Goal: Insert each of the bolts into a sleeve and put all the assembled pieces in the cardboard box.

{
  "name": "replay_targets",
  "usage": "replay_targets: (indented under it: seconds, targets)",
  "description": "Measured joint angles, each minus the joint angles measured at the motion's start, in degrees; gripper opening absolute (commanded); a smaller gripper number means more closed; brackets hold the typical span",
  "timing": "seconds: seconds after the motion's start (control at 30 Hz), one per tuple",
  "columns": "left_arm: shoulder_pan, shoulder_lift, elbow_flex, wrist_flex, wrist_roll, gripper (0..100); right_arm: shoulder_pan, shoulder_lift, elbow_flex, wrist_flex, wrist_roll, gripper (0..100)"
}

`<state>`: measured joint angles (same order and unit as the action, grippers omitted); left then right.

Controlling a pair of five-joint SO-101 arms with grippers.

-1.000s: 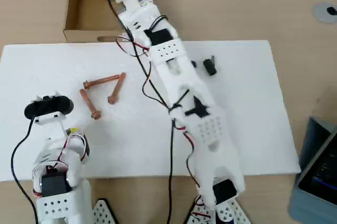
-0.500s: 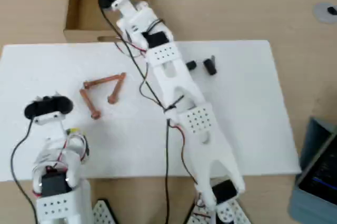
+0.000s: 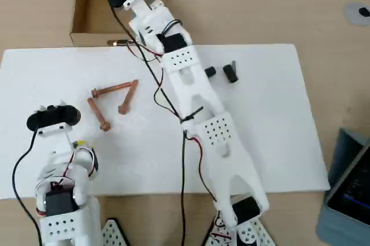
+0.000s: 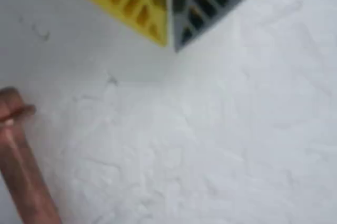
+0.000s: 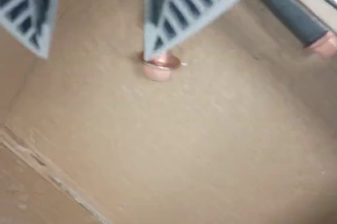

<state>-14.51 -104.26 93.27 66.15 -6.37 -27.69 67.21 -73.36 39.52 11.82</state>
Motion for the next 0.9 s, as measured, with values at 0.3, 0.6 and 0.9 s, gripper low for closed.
replay_targets:
  seconds: [0.3,0.6,0.9]
  targets:
    - [-0.09,0.0,0.0,0.0,0.0,0,0.18,0.0,-17.93,18.9,0.0,13.0]
    - [-0.09,0.0,0.0,0.0,0.0,0,1.05,-5.8,-19.08,32.09,0.0,13.0]
    - [-0.09,0.0,0.0,0.0,0.0,0,1.05,-16.09,-19.16,48.97,-4.92,13.0]
